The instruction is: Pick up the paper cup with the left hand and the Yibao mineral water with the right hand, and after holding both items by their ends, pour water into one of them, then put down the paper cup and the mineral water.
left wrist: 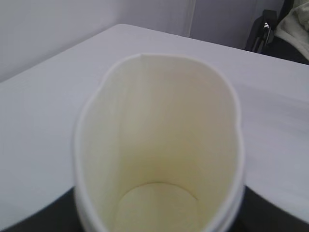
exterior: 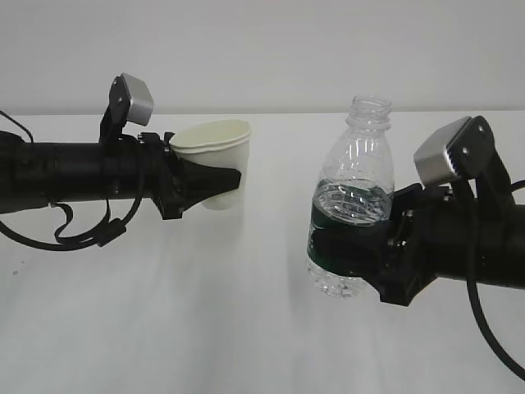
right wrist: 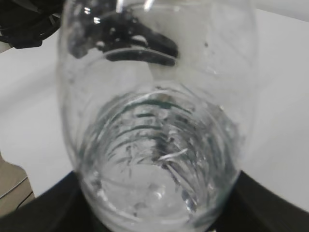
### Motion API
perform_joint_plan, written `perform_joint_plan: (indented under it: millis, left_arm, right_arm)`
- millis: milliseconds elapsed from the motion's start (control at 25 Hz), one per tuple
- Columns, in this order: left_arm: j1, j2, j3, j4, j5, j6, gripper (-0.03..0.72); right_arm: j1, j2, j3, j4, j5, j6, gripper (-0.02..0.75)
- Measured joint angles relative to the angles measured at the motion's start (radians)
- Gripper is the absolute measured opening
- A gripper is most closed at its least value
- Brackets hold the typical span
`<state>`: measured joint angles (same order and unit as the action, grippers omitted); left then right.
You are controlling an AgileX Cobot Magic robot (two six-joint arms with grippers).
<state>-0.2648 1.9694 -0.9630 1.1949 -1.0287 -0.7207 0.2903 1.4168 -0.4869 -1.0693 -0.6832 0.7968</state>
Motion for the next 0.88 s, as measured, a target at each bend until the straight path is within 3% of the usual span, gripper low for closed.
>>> perform_joint_plan:
  millis: [880]
  left_arm:
    - [-0.140,-0.026,0.000,0.110,0.000,-0.056,0.338]
  right_arm:
    - [0.000,0.000,0.000,0.000,0.000,0.000,0.471]
